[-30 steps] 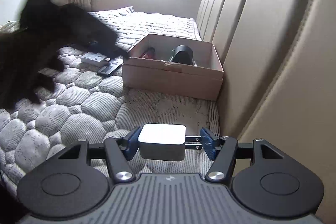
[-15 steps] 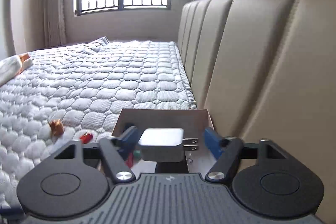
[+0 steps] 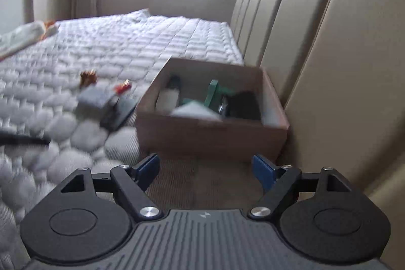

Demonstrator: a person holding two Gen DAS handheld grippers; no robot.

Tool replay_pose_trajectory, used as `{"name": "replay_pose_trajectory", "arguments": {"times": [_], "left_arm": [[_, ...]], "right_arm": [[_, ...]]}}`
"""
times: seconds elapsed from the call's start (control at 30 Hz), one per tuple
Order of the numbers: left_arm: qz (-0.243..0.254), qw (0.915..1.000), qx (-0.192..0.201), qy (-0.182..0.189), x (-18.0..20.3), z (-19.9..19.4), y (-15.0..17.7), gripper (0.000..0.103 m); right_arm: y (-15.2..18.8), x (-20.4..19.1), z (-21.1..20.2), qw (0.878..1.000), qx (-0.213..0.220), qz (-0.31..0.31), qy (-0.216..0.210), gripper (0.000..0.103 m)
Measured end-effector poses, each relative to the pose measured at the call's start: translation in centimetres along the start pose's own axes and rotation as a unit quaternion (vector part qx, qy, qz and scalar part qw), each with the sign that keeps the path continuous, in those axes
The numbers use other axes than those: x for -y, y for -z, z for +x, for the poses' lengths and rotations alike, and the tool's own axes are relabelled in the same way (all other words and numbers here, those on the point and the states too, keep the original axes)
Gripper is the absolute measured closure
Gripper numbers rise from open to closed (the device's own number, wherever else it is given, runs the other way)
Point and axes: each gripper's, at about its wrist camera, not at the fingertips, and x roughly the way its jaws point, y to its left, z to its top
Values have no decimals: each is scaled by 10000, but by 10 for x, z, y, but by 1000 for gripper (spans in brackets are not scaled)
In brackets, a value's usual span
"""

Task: Organize rigid objects
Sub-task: 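Lower the white plug into the pink box and open the right gripper, then grasp the brown toy figure with the left gripper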

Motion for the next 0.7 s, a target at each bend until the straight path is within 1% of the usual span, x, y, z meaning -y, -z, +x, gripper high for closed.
{"name": "replay_pose_trajectory", "arguments": {"times": [0.07,0.13,0.17,0.27,0.33,0.43,0.47,0.53,0.57,0.7], "left_arm": [[-134,9999,87,-64,-7,11,-22,71],[-237,9995,191,-39,-16,25,-49,72],[-261,9995,178,-41,-20,33,-63,72],[-187,9986,109,-482,-28,60,-105,72],[-400,9961,-19,-792,-38,79,-125,71],[-815,9918,-218,-961,-48,104,-136,71],[-868,9906,-261,-1026,-49,110,-137,71],[-811,9882,-303,-1262,-50,122,-137,62],[-784,9880,-272,-1302,-49,126,-137,57],[-772,9883,-316,-1278,-45,144,-141,56]], "right_arm": [[15,-7,-5,9999,-13,-102,-42,22],[22,-14,-8,9997,91,-234,-39,22],[25,-17,-11,9994,153,-307,-62,22],[27,-21,-14,9984,267,-400,-305,21],[26,-21,-11,9978,277,-357,-479,20],[29,-20,-4,9977,257,-308,-539,20],[30,-20,-1,9977,246,-294,-552,20],[31,-19,4,9977,221,-281,-579,20],[33,-18,6,9976,211,-281,-601,20],[36,-14,16,9973,112,-218,-689,20]]}}
